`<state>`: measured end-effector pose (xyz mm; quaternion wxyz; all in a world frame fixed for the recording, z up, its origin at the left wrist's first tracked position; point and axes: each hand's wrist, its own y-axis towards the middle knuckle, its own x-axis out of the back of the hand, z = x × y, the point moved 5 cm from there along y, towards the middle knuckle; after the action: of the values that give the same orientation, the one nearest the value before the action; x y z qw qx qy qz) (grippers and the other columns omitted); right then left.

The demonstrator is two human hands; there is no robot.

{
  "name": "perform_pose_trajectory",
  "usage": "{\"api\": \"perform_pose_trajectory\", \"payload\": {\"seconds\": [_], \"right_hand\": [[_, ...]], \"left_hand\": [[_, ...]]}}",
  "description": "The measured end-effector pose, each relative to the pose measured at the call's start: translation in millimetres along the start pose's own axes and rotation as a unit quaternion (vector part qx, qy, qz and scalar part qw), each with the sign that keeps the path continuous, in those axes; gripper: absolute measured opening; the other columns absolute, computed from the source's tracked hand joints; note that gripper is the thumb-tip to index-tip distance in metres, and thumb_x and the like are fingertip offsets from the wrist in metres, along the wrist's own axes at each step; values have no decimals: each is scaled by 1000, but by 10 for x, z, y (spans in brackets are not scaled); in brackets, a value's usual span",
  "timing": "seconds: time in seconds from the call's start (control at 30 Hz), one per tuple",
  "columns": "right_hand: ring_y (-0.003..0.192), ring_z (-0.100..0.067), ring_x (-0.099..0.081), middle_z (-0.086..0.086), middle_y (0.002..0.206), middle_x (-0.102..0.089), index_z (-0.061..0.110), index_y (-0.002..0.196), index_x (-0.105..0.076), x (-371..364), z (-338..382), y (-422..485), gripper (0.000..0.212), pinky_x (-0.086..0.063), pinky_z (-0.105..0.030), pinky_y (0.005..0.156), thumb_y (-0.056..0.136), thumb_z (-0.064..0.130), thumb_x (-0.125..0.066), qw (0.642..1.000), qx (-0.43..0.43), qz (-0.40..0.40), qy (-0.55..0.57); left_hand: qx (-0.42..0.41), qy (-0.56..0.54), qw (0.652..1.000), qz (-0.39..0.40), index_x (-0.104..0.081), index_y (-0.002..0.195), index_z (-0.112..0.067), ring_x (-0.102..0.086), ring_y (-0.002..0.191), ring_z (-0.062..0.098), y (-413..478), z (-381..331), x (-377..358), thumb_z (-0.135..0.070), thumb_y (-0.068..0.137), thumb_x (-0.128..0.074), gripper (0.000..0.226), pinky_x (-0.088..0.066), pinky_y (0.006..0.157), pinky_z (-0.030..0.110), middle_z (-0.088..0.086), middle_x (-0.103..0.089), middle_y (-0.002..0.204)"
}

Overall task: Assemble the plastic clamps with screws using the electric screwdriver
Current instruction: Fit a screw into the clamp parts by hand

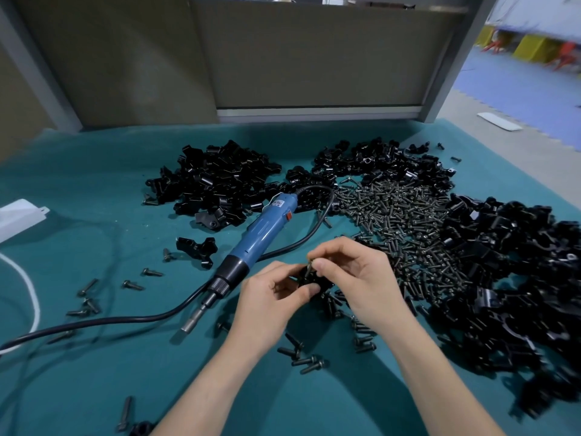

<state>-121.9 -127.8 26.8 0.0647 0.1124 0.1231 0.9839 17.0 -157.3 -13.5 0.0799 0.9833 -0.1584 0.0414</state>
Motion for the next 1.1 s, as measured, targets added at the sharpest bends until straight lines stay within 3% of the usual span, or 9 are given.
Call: {"api": "perform_pose_trajectory", "payload": {"seconds": [0.2,0.3,0.4,0.53,0.6,0.67,0.73,0.87,1.1], "right_hand": [[82,-6,-63,9,83,-67,27,83,-69,31,76,-5,27,-49,-20,77,84,-1,-69,994,54,25,-90],[86,-6,-57,13,82,-65,16,84,-72,-1,91,-19,10,-45,-18,79,82,6,-73,980,102,27,-168],[89,0,-51,24,77,-63,21,81,-72,24,52,-6,10,-37,-13,80,80,12,-77,983,48,31,-174],[90,-1,-60,14,87,-68,27,83,-72,76,112,33,15,-46,-17,81,79,13,-77,992,-1,53,-117],[85,1,-64,13,88,-71,30,88,-72,314,111,170,18,-50,-13,74,84,12,-72,995,-23,-18,-95],[73,1,-65,13,80,-72,29,88,-72,689,24,406,20,-52,-12,68,89,10,-67,975,-71,-146,-154],[69,-6,-62,5,83,-72,19,92,-74,927,-139,702,14,-52,-18,68,91,9,-65,938,-147,-178,-259],[84,-19,-63,-9,99,-70,7,97,-73,836,-495,1135,11,-50,-27,80,88,9,-70,885,-224,-23,-408],[92,-31,-64,-14,102,-68,7,92,-67,668,-529,1235,13,-56,-43,84,89,-3,-60,818,-188,47,-542]], "left_hand": [[3,-2,1000,-3,-76,96,-28,-64,85,20,-20,7,-10,-9,76,-79,28,-54,80,34,-2,-69,89],[-1,10,1000,-3,-76,97,-27,-62,81,13,-17,5,-16,-9,76,-79,27,-52,79,33,-7,-68,86],[3,-3,1000,2,-76,93,-31,-57,71,9,-21,10,-19,-9,76,-79,29,-49,70,24,-12,-66,83],[12,-27,1000,6,-76,94,-27,-67,81,12,-29,32,-36,-8,76,-79,26,-52,71,17,-8,-68,88],[25,-54,998,4,-76,92,-26,-69,86,11,-26,48,-32,-6,76,-77,26,-53,75,17,-9,-70,89],[32,-57,998,2,-75,91,-29,-69,86,9,-22,55,-24,-8,77,-77,26,-53,78,17,-11,-70,89],[35,-55,998,4,-75,91,-30,-69,85,7,-24,54,-25,-8,77,-77,26,-52,77,15,-12,-70,89],[42,-55,998,7,-74,92,-30,-68,85,8,-42,60,-21,-8,78,-77,26,-52,78,16,-12,-70,89],[33,-62,997,10,-74,91,-33,-67,83,8,-45,64,-16,-9,78,-77,27,-52,78,16,-12,-70,90]]}}
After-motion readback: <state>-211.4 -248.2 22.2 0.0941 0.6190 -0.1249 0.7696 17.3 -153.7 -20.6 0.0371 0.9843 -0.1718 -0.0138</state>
